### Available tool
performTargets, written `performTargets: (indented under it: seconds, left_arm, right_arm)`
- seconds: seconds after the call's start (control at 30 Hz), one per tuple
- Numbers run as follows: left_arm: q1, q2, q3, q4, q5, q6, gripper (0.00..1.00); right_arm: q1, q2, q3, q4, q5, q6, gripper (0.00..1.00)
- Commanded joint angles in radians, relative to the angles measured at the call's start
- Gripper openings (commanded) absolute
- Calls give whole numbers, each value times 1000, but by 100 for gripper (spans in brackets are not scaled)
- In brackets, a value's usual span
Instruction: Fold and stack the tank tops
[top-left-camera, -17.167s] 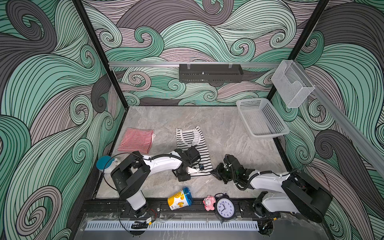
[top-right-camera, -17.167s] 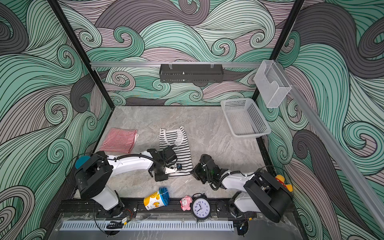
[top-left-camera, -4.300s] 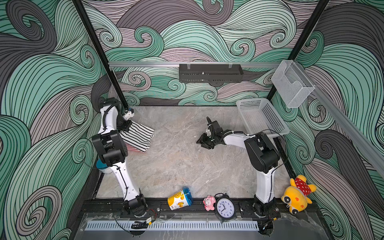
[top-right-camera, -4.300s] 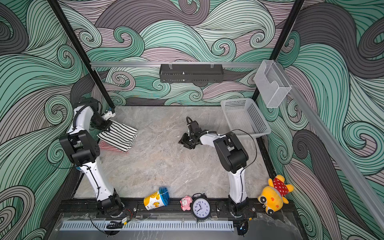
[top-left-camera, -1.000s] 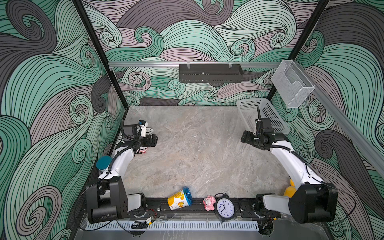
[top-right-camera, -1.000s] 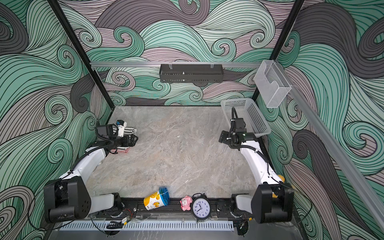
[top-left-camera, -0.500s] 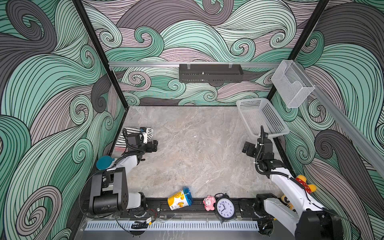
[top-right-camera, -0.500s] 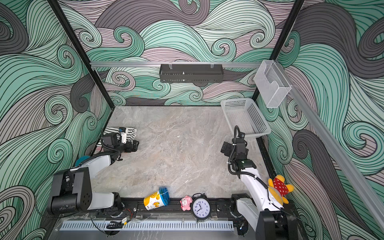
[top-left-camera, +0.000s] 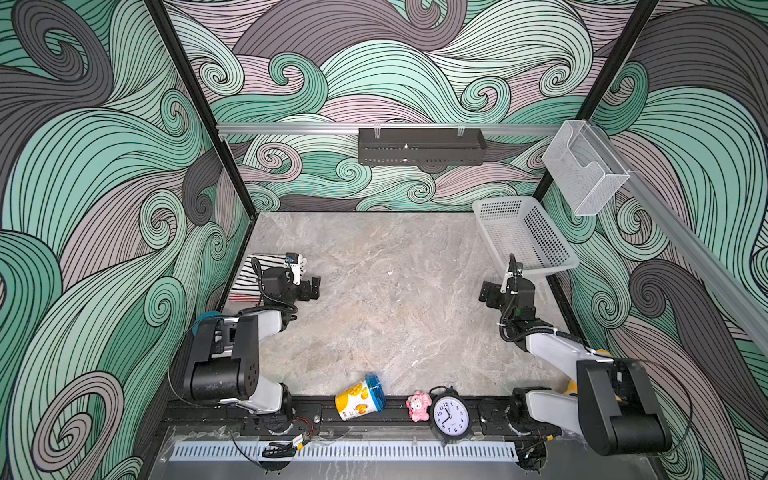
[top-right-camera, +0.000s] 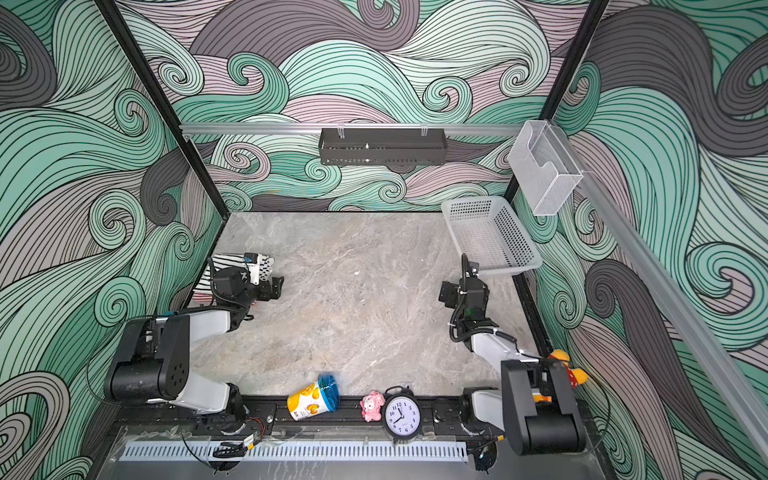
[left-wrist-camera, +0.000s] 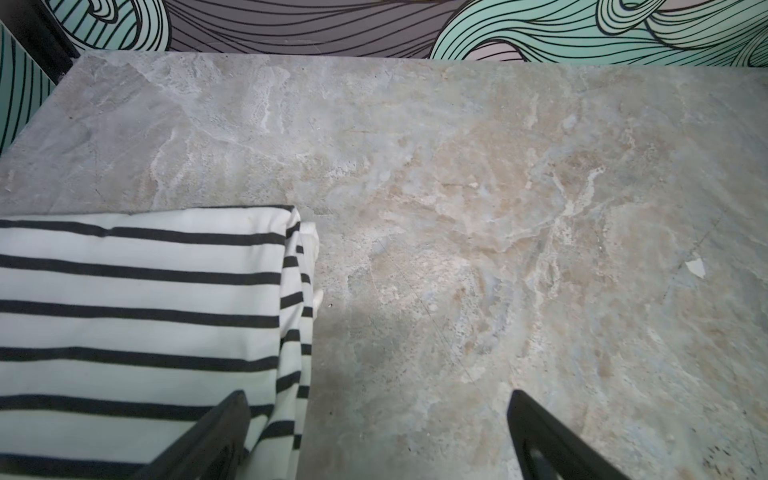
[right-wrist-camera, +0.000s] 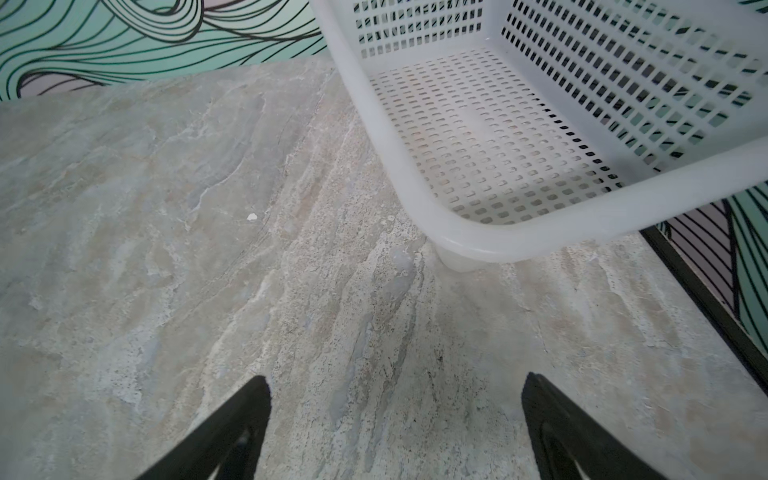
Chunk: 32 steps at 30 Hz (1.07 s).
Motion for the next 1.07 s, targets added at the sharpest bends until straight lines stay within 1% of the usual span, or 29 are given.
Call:
performTargets:
  seconds: [0.0,0.03,0.1,0.17,0.2,0.23,0.27,0.3,0.33,0.37,0.4,0.43,0.47,0.5,0.57,0.63,0.7,0.77,1.03]
  left_arm:
    - [-4,24,-45,157,-20,-12,99]
    - [-2,34,-56,199,-23,-6,99]
    - [-2,21,-39,147,-28,-18,99]
    - [-3,29,-47,177,-24,-15,99]
    - [-3,23,-43,163,-28,-16,99]
    - [-3,22,-41,146,-29,-18,99]
    - [-2,27,-45,167,-27,-16,99]
    - [-3,24,-43,160,-28,-17,99]
    - [-4,22,-42,151,-29,-18,99]
    - [-4,24,-45,164,-29,-17,99]
    - [-2,23,-43,156,-29,-18,99]
    - [-4,22,-42,156,-29,-18,99]
    - [-3,24,-43,159,-29,-18,99]
    - [-2,22,-42,156,-29,-18,99]
    - [-3,23,-42,159,-29,-18,99]
    - [-4,23,-42,159,-29,-18,99]
    - [-2,24,-42,156,-29,-18,99]
    - [-2,24,-42,156,-29,-18,99]
    - [-2,22,-43,159,-29,-18,99]
  right_arm:
    - [-4,22,-6,196,-49,-62,94]
    - [-4,37,1,208,-49,-75,94]
    - [-7,67,29,198,-67,-99,94]
    - [-10,105,63,187,-95,-128,92]
    - [-11,120,65,196,-99,-145,92]
    - [-16,169,39,291,-126,-159,92]
    - [-18,246,14,400,-136,-166,92]
    - [-19,297,-13,552,-124,-161,92]
    - [-27,241,4,443,-136,-155,93]
    - [-30,231,26,358,-134,-152,92]
    - [-30,265,14,447,-133,-149,99]
    - [-32,272,0,493,-130,-148,99]
    - [-30,241,16,408,-125,-149,99]
    - [-30,237,21,384,-125,-149,99]
    - [-31,256,10,445,-125,-148,99]
    - [-30,240,20,393,-125,-149,99]
    - [-30,252,15,425,-123,-148,99]
    - [-41,251,30,387,-142,-139,99]
    - [-42,248,18,406,-146,-142,99]
